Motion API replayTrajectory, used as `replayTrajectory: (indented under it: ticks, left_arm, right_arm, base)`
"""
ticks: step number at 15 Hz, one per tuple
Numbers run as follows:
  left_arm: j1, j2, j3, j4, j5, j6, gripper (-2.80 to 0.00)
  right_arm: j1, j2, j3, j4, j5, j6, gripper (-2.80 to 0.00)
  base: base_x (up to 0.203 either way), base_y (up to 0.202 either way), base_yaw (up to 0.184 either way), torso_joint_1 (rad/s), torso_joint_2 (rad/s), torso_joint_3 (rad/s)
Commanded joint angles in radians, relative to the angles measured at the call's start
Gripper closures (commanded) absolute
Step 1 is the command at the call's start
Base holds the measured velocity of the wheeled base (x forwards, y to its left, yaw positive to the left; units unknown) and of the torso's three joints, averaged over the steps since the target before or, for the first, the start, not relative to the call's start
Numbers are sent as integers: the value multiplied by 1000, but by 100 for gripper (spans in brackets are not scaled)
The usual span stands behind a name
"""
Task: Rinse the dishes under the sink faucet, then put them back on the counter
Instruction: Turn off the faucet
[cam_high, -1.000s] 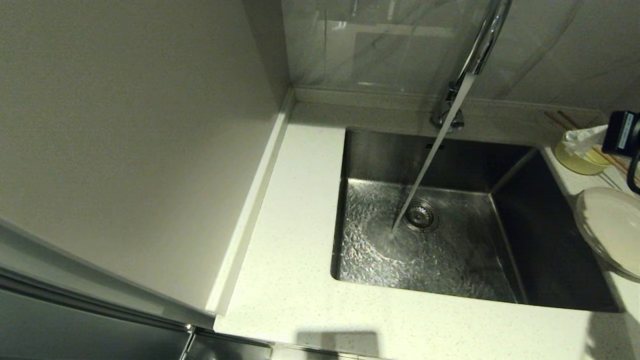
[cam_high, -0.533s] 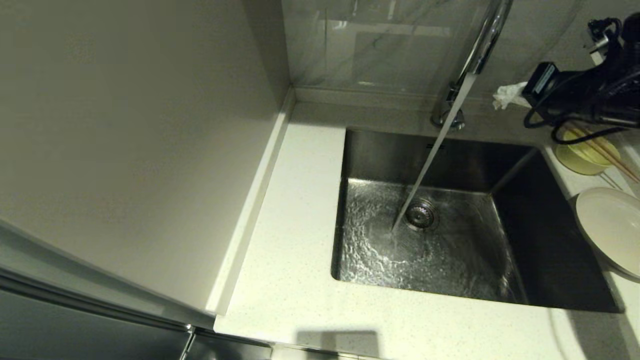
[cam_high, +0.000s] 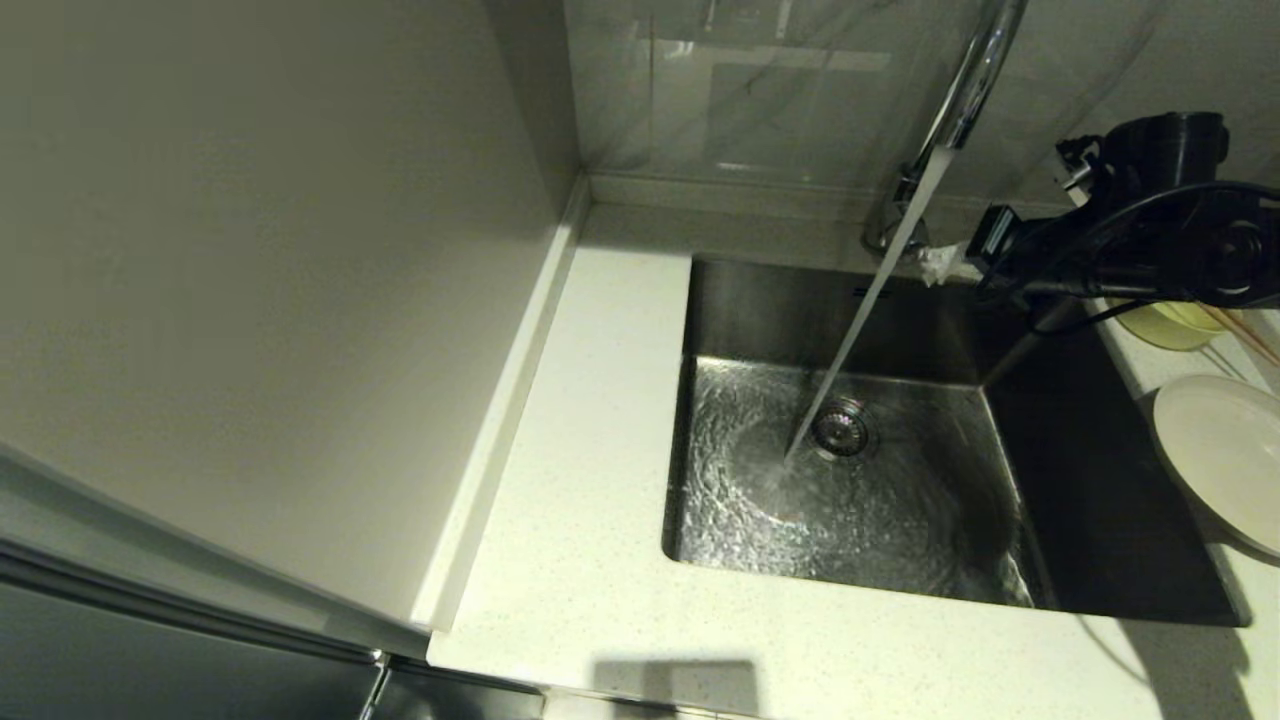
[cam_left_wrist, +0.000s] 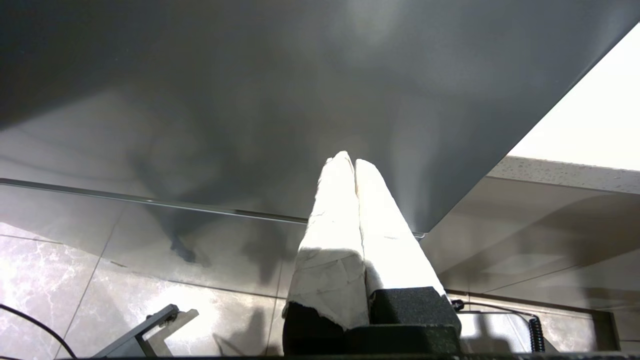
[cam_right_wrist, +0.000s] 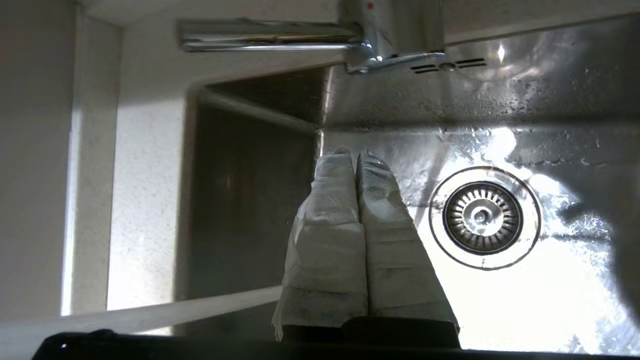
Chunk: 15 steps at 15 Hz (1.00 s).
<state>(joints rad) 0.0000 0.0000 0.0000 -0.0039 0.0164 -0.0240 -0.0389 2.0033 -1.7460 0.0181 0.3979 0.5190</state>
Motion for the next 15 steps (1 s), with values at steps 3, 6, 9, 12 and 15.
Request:
replayTrajectory:
  ticks: [3,6,9,12,15]
  left_arm:
    - [0,-2,0,-1,0,-1,0]
    - [0,-2,0,-1,0,-1,0]
    - [0,-2,0,-1,0,-1,0]
    - [0,-2,0,-1,0,-1,0]
    - [0,-2,0,-1,0,-1,0]
  right_arm:
    - [-2,35,-43,-4,54,120,0]
    - [-8,54,-61,-6,183,149,0]
    - [7,98,-179,-11,187,228,0]
    - [17,154,-242,-73,190,325,0]
    - [17,169,-243,-82,190,356,0]
  base:
    - [0,0,0,0,0,0]
    - [0,0,0,0,0,0]
    - [0,0,0,0,0,0]
    - [0,0,0,0,0,0]
    - [0,0,0,0,0,0]
